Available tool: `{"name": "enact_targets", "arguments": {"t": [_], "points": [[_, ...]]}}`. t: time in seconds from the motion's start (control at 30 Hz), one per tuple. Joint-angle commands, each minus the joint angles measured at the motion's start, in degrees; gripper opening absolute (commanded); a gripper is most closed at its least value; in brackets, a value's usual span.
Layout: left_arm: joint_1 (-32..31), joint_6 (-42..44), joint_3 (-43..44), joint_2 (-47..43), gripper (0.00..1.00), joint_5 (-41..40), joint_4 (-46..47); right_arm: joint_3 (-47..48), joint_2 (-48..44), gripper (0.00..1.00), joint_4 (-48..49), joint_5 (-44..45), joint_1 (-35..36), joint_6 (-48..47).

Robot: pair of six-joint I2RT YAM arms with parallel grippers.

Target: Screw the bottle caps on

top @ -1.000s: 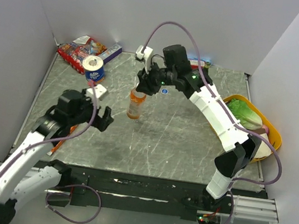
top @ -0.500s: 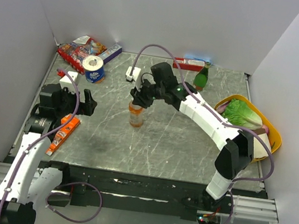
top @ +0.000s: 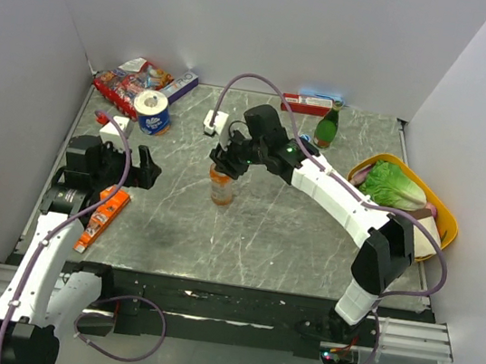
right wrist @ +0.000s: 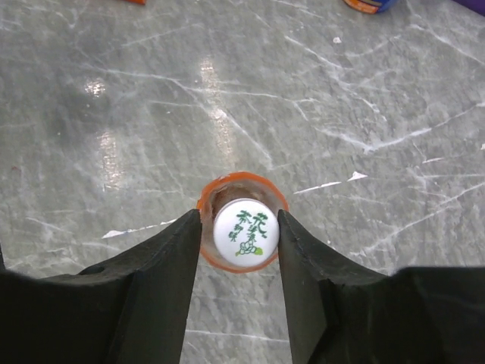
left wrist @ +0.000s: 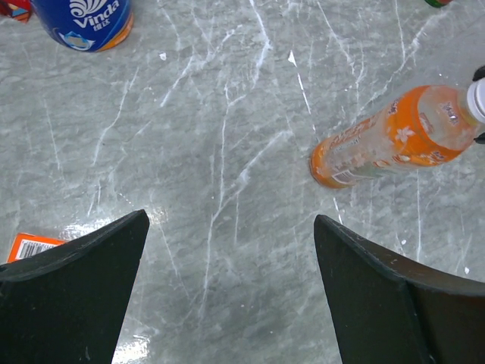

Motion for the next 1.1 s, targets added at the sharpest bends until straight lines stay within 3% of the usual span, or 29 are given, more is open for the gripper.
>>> {"name": "enact_targets", "arguments": {"t": [0.0,0.33,0.43,0.47,0.5,0.7,0.8,0.87,1.07], "points": [[0.34,-0.98,0.42,-0.25,0.96,2.85,2.17,0.75,-1.54,0.55,1.40,1.41,0.17,0.93],[0.34,-1.15,-0.20,0.10,0.96,4.34,2.61,3.30,0.31,0.60,1.48,2.55,-1.14,2.24],[0.34,-1.07,-0.46,0.45,0.96,5.40,2.96,4.88,0.66,0.75,1.14,-0.78,-3.07,3.57],[0.34,-1.07,-0.55,0.45,0.96,5.58,3.05,6.28,0.75,0.91,0.87,-1.23,-3.34,3.57],[0.34,-1.07,-0.64,0.54,0.96,5.58,3.14,7.16,0.84,0.99,0.52,-1.58,-3.52,3.57],[0.34,-0.71,-0.55,1.51,0.96,5.84,4.37,13.41,-3.19,0.99,-2.65,-8.44,-4.57,5.67],[0.34,-0.98,0.15,1.68,0.96,4.36,6.21,12.71,-7.40,0.99,-0.37,-0.39,-4.31,14.09],[0.34,-2.03,0.50,1.68,0.96,1.03,8.31,12.53,-9.00,0.99,-0.88,11.35,-3.96,19.45],[0.34,-3.17,3.04,5.98,0.96,-3.65,14.03,15.96,-9.45,0.99,-8.79,24.33,-3.87,21.58]]}}
